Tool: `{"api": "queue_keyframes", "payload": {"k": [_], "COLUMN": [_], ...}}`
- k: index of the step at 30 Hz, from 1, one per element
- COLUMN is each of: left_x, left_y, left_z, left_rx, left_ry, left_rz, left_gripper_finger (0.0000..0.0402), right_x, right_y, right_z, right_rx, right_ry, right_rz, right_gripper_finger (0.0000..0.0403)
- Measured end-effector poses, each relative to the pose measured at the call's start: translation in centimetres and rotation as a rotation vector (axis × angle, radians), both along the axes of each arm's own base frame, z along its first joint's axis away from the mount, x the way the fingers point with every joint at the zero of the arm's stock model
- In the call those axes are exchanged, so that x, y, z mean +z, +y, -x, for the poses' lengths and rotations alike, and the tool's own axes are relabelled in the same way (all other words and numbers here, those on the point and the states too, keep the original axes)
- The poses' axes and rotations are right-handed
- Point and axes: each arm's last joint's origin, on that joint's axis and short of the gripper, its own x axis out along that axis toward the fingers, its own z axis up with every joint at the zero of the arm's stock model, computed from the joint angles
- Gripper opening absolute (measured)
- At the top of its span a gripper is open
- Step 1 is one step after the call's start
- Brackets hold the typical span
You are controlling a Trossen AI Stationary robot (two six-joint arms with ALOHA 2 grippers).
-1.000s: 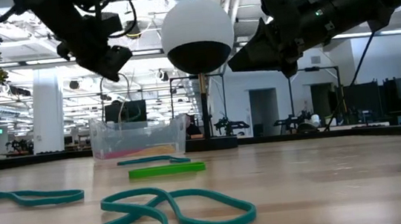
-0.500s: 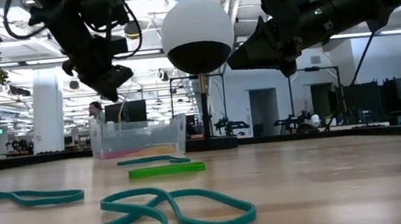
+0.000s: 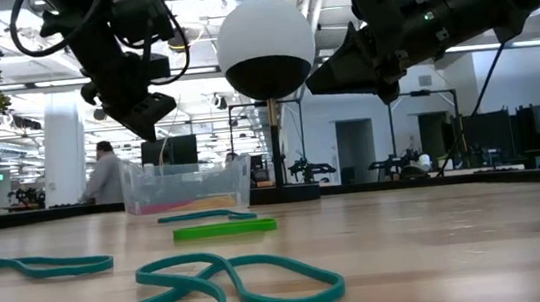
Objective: Pick and place items into bin
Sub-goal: Put the blue rubber band into the transparent bin
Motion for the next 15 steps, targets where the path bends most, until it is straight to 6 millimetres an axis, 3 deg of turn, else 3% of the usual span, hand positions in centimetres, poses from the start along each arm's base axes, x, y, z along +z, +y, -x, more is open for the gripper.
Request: {"api": "queue_keyframes", "payload": {"k": [12,15], "left_x": [0.06,0.19], "left_y": [-0.05,-0.37], "left_z": [-0.21,-0.75], "left_rx": [0.002,-0.084], "left_ry": [-0.037,-0.041], "left_rz": [0.014,0.034], "left_gripper_finger": [0.0084,0.0084], "right_x": [0.0,0.0], "right_y": [0.0,0.0], "right_z": [0.0,0.0], "right_rx": [0.0,0.0], "right_ry": [0.0,0.0], "right_rz": [0.0,0.0], "right_gripper_finger": [0.0077,0.0077]}}
